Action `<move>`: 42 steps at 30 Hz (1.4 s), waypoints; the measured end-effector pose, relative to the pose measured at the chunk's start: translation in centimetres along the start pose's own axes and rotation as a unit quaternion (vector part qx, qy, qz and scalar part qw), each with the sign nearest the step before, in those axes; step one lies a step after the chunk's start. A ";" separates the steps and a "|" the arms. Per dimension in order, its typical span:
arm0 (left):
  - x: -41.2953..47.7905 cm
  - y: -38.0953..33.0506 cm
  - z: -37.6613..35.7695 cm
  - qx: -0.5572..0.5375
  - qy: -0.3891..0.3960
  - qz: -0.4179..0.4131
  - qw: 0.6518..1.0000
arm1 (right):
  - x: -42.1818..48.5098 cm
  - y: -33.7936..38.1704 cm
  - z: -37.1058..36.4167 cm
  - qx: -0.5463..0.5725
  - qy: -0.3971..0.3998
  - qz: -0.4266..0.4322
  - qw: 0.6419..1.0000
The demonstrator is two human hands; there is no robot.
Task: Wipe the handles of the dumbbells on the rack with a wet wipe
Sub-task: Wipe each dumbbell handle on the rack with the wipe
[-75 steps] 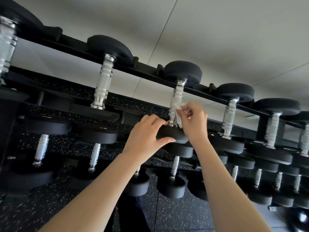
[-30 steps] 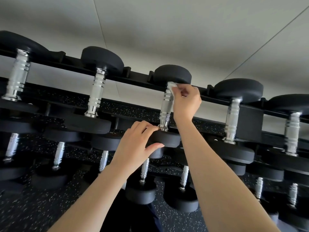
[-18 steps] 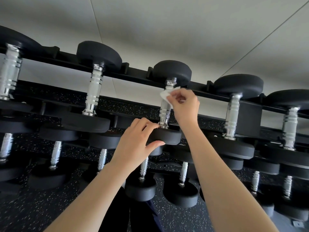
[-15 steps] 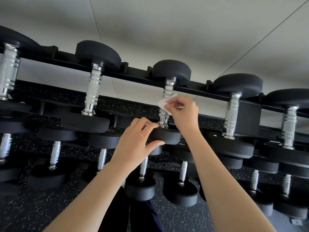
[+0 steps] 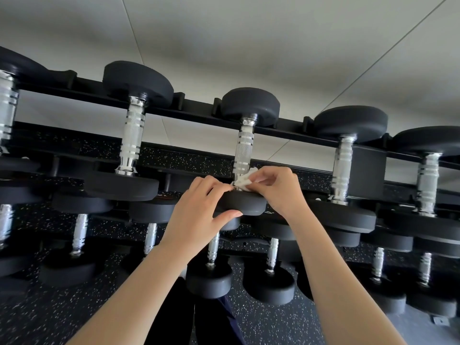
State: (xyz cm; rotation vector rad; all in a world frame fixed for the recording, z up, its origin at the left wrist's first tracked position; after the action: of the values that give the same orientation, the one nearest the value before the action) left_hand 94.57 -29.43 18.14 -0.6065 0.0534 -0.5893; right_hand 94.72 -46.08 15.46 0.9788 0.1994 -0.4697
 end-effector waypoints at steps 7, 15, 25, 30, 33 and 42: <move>0.0 0.2 -0.2 -0.014 0.010 0.010 1.000 | 0.1 -1.0 0.3 0.111 -0.045 -0.036 0.992; -0.1 0.2 -0.2 -0.005 0.015 0.012 1.000 | 2.2 -0.7 0.8 0.229 -0.115 -0.045 0.965; -0.1 0.2 -0.1 -0.002 0.014 0.014 1.000 | 6.1 0.7 1.4 0.355 -0.191 -0.053 0.914; -0.1 0.2 -0.1 0.001 0.011 0.013 1.000 | 6.1 -0.2 -0.9 0.467 -0.092 -0.071 0.877; -0.1 0.3 -0.2 0.005 0.017 0.014 1.000 | 6.6 0.0 -1.5 0.512 -0.047 -0.072 0.855; -0.1 0.3 -0.3 -0.003 0.016 0.013 1.000 | 7.4 0.0 -3.9 0.585 0.074 -0.124 0.798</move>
State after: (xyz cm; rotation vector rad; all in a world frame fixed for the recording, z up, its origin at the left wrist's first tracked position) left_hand 94.56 -29.30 17.69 -0.6018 0.0930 -0.5742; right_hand 101.36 -45.02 10.58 2.2398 0.1688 -0.7791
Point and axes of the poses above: each hand's wrist, its own x-axis towards the middle knuckle, its own z-axis out of the back of the hand, y = z × x, the point moved 9 cm from there along x, towards the middle knuckle, and after that the axes turned 3 degrees about x, right-handed, at the moved point
